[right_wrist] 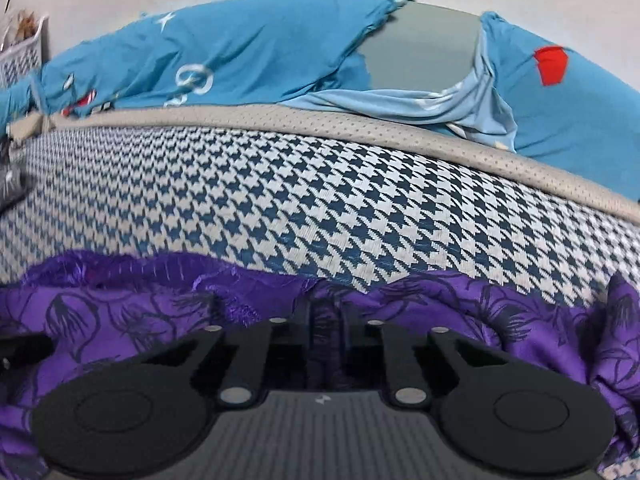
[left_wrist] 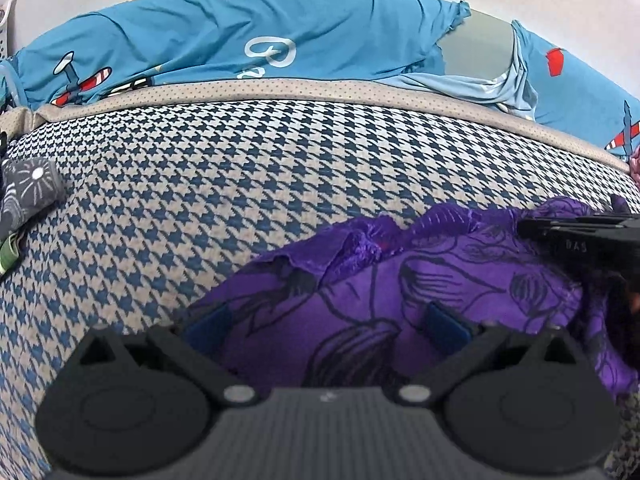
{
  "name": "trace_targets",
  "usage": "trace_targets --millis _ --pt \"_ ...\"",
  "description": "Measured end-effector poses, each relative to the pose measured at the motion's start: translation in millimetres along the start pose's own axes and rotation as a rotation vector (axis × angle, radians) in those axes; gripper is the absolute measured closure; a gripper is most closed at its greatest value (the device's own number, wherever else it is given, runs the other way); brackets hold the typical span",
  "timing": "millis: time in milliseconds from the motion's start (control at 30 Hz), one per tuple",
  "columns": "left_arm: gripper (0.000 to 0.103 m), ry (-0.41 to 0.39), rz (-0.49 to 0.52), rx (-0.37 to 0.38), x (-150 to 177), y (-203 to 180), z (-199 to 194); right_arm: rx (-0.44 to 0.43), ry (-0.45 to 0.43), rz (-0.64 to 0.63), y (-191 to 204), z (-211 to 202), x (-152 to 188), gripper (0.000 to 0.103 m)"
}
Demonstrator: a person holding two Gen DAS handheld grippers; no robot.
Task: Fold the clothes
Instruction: 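Grasp the purple garment's edge with the right gripper beside the left gripper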
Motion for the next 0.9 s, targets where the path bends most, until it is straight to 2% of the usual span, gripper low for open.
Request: trace_targets --millis 200,367,533,633,700,900 --pt "0.000 -0.007 -0.015 -0.011 -1 3 -3 -0.043 -0.017 0.117 -15 -10 -10 0.098" --pt "0.000 -0.008 -0.031 -0.018 -1 6 -4 -0.093 -0.034 0.214 -30 -21 -20 0.098" --pt "0.000 -0.005 -0.040 -0.024 0 8 -5 -0.113 -0.004 0.235 -34 -18 -19 0.095" --pt "0.000 -0.004 -0.050 -0.024 1 10 -6 -0.129 -0.002 0.242 -35 -17 -19 0.079" --pt "0.000 -0.003 -0.056 -0.025 1 11 -6 -0.120 -0.003 0.229 -34 -13 -19 0.061" --pt "0.000 -0.002 -0.076 -0.025 2 15 -6 -0.093 0.005 0.136 -21 2 -17 0.038"
Point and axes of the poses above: each gripper's, at about its wrist camera, not at the fingertips, and z roughly the way its jaws point, y to its left, x to its underside, the point moved 9 cm from there along z, roughly the way its jaws point, and after that the axes turned 12 degrees about x, right-handed, at the moved point
